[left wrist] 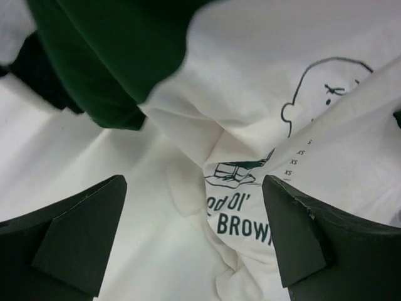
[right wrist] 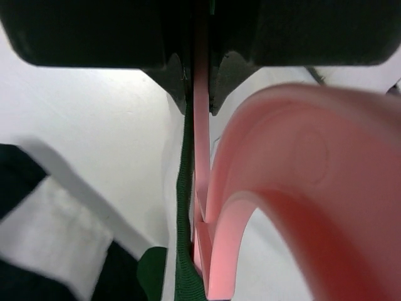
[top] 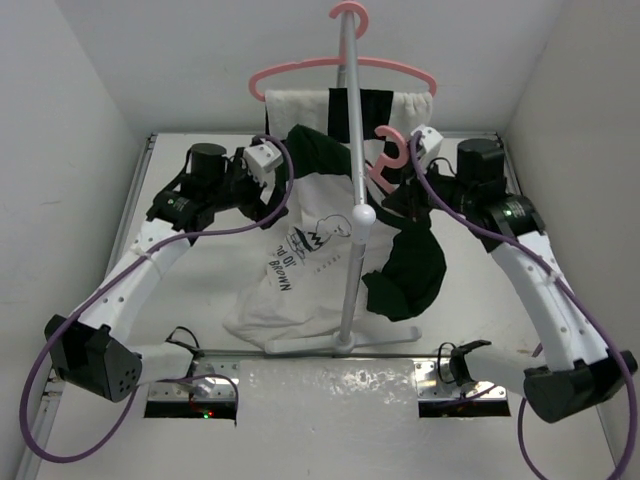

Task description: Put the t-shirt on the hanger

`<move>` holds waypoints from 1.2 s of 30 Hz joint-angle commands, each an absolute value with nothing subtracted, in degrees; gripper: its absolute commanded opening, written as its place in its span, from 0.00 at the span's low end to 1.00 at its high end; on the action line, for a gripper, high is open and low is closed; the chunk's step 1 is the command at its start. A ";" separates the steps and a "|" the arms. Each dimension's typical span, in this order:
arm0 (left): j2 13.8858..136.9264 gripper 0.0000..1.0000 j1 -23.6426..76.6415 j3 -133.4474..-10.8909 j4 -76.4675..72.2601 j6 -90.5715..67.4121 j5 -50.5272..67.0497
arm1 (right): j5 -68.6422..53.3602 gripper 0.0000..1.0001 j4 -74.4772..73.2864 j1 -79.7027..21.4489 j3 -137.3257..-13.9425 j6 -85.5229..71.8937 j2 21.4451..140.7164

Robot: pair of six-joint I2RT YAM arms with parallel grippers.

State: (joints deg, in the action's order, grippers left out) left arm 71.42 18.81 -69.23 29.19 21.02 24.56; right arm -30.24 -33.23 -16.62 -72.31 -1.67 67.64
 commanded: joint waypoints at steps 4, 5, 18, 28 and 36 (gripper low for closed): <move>70.14 0.88 23.03 -71.89 24.53 22.06 27.77 | -16.89 0.00 -40.95 -15.82 -78.66 -2.54 63.37; 70.05 0.88 23.20 -72.33 24.43 21.80 27.60 | -14.87 0.00 -41.39 -15.56 -78.84 -2.64 63.11; 69.35 0.89 20.83 -81.13 18.72 21.45 18.37 | -16.23 0.00 -45.80 -13.89 -88.09 -1.49 65.39; 74.96 0.92 25.04 -70.49 10.29 8.64 24.17 | -39.02 0.00 -33.93 -15.73 -72.78 -7.99 62.41; 87.62 0.91 25.75 -76.54 7.13 0.53 23.63 | -40.17 0.00 -29.53 -15.91 -68.65 -10.55 60.82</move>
